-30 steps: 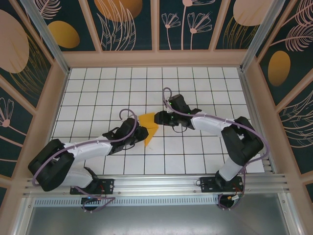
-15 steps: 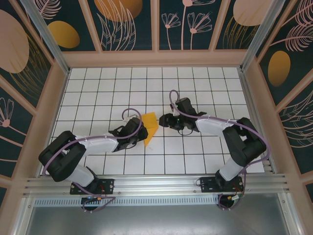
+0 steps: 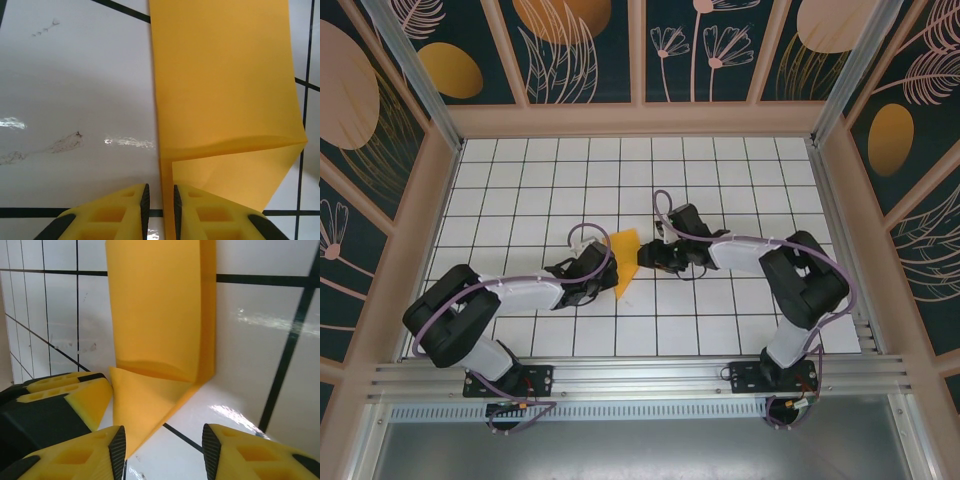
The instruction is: Fold a paper plane with a square sheet of paper (pick it up from the middle)
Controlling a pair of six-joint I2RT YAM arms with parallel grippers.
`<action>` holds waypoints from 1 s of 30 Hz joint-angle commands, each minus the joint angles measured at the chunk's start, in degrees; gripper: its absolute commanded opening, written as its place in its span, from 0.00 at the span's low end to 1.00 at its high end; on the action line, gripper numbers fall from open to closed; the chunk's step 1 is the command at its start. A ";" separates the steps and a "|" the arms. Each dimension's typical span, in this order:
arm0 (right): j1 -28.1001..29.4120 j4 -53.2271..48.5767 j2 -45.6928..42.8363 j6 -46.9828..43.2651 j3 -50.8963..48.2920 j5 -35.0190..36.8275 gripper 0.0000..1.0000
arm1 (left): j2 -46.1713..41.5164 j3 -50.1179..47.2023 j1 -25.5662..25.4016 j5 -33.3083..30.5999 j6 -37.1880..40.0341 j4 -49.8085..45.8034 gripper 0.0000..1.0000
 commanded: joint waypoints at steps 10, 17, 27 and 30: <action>0.47 1.45 3.87 0.01 2.96 -2.57 0.45 | 0.75 1.22 0.08 -1.02 -0.49 -2.07 0.23; 0.66 2.72 5.55 0.30 3.87 -4.13 0.43 | 0.56 1.26 0.10 -0.92 -0.53 -2.32 0.23; 0.86 3.62 7.35 0.91 4.63 -5.64 0.43 | 0.48 1.14 0.13 -1.02 -0.56 -2.58 0.23; 0.86 4.04 7.36 1.00 4.61 -6.07 0.43 | 0.51 1.15 0.17 -1.09 -0.41 -2.58 0.23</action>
